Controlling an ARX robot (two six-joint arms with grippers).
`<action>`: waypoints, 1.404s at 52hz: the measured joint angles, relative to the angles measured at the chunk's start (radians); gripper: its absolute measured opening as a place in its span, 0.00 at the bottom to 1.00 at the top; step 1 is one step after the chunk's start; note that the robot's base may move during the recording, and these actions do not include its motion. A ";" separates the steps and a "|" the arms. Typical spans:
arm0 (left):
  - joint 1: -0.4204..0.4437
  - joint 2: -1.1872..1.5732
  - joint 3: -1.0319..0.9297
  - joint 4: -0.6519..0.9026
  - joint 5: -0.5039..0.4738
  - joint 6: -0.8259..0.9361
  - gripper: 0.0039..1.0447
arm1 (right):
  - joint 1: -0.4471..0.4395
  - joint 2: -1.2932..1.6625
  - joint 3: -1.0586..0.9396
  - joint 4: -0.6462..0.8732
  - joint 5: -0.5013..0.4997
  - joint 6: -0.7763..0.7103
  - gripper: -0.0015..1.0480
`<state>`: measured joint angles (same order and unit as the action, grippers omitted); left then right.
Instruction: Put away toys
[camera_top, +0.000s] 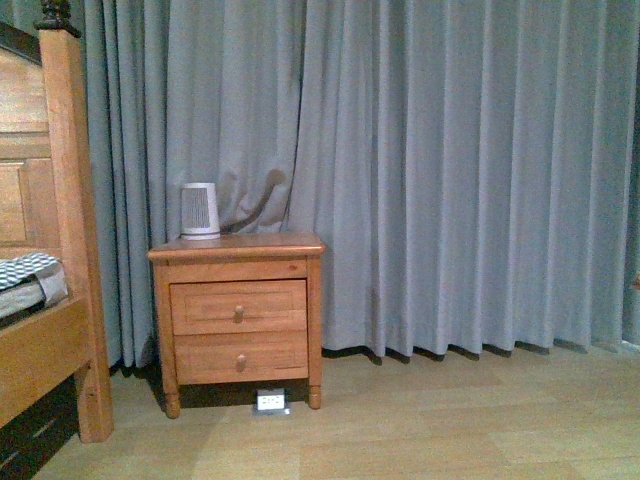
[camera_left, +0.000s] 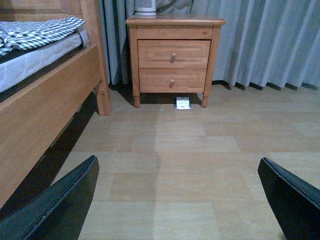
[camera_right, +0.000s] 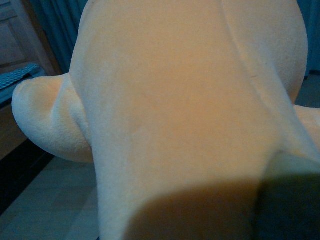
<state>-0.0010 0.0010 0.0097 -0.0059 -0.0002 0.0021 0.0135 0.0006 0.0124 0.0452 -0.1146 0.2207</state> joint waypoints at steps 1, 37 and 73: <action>0.000 0.000 0.000 0.000 0.000 0.000 0.95 | 0.000 0.000 0.000 0.000 0.000 0.000 0.21; 0.000 0.000 0.000 0.000 0.000 0.000 0.95 | 0.000 0.000 0.000 0.000 0.000 0.000 0.21; 0.000 0.000 0.000 0.000 0.000 0.000 0.95 | 0.000 0.000 0.000 0.000 0.000 0.000 0.21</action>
<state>-0.0010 0.0010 0.0097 -0.0059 0.0002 0.0025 0.0135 0.0006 0.0124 0.0452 -0.1146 0.2207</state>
